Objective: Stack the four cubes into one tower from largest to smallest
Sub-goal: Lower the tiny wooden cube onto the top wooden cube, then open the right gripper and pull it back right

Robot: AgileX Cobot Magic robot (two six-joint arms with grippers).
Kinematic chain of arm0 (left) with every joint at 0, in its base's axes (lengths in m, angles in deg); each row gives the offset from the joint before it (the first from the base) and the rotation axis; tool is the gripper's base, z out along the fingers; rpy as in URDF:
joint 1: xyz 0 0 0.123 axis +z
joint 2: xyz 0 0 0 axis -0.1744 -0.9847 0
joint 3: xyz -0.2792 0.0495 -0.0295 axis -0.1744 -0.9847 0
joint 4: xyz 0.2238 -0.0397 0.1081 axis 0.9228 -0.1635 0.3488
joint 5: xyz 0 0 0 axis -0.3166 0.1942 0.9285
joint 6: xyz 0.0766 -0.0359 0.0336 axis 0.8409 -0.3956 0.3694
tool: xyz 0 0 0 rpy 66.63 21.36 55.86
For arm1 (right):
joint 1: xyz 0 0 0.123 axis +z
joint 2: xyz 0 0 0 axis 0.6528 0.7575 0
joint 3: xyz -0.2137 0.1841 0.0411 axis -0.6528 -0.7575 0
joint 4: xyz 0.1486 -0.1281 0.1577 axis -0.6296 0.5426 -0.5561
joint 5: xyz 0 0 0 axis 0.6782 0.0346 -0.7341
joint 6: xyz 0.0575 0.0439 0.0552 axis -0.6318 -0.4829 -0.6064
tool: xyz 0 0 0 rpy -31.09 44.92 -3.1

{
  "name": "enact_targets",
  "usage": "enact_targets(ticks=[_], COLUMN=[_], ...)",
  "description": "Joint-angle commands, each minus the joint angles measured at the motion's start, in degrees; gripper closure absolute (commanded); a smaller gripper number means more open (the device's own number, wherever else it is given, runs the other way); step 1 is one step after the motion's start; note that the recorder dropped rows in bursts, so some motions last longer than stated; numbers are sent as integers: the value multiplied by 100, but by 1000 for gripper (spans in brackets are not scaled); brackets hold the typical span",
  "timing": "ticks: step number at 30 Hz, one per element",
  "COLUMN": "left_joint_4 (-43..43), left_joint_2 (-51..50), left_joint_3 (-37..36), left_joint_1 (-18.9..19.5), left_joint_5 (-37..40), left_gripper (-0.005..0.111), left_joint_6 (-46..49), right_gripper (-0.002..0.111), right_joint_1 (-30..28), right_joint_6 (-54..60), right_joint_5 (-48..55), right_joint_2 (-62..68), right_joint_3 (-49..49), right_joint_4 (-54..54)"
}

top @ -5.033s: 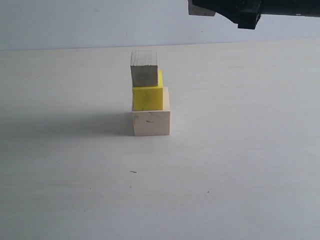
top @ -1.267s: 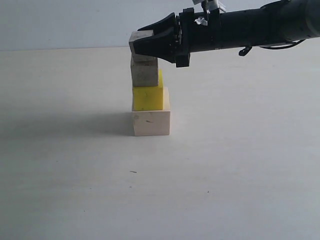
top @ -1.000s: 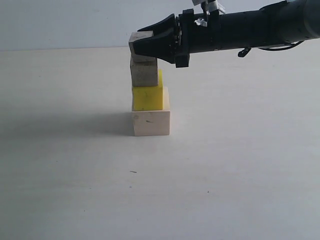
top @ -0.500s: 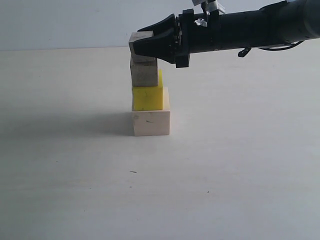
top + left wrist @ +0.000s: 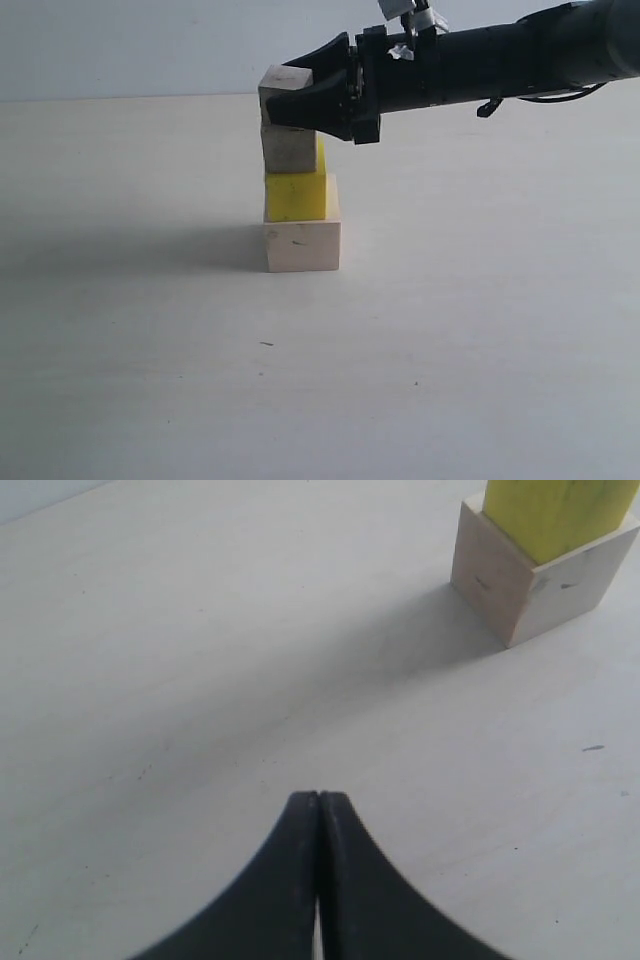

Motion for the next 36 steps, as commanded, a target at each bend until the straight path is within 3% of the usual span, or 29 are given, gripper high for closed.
enact_targets(ticks=[1,36], left_joint_4=[28,28], left_joint_2=[22,22], left_joint_3=[-15,-15], left_joint_1=[-40,-40], left_joint_5=[-89,-89], left_gripper=[107,107], left_joint_6=[14,14], right_gripper=[39,40], right_joint_1=[-1,-86], right_joint_6=[-11,-175], right_joint_5=[13,-258], right_joint_2=[-15,-217], right_joint_3=[33,33], right_joint_4=[24,312])
